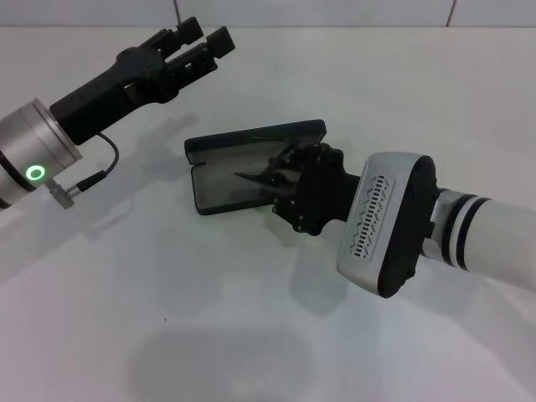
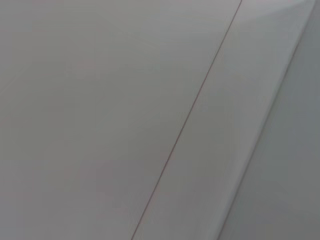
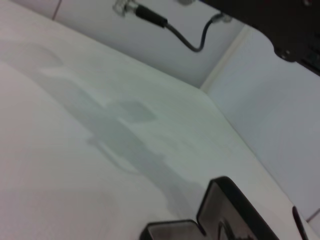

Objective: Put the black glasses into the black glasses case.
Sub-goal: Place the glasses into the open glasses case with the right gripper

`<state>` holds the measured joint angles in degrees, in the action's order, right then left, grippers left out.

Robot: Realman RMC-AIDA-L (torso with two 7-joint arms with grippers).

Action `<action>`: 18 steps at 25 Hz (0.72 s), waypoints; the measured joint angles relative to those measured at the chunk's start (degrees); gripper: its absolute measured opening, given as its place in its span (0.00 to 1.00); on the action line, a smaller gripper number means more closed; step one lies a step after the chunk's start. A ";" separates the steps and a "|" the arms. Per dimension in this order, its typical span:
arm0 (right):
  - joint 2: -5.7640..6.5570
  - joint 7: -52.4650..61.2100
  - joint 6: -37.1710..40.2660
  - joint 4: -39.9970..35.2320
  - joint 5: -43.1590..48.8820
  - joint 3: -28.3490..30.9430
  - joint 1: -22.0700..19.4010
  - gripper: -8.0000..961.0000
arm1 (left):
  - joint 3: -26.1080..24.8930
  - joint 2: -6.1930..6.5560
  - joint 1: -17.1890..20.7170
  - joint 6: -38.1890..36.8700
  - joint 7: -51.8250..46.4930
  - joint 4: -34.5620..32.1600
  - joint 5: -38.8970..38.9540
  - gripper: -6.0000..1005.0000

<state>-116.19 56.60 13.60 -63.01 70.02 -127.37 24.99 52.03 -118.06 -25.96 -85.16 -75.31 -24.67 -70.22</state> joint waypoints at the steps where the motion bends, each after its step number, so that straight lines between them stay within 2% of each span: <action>1: 0.00 0.02 1.06 0.07 -0.78 0.16 0.06 0.35 | 0.00 0.00 0.02 0.00 0.00 0.03 0.00 0.83; 4: 0.01 0.06 1.96 0.55 -2.21 0.50 0.40 0.36 | 0.00 0.01 -0.04 0.00 -0.01 0.06 -0.01 0.83; 9: 0.00 0.12 2.17 2.43 -7.78 0.11 3.37 0.38 | 0.00 -0.06 0.12 0.00 -0.01 0.20 -0.01 0.83; 18: 0.21 2.86 2.22 2.93 -7.80 -0.63 3.87 0.38 | 0.00 -0.07 0.33 0.09 -0.01 0.32 -0.08 0.83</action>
<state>-115.98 59.47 15.82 -60.08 62.23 -128.00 28.87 52.03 -118.13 -25.63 -85.07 -75.32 -24.36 -70.30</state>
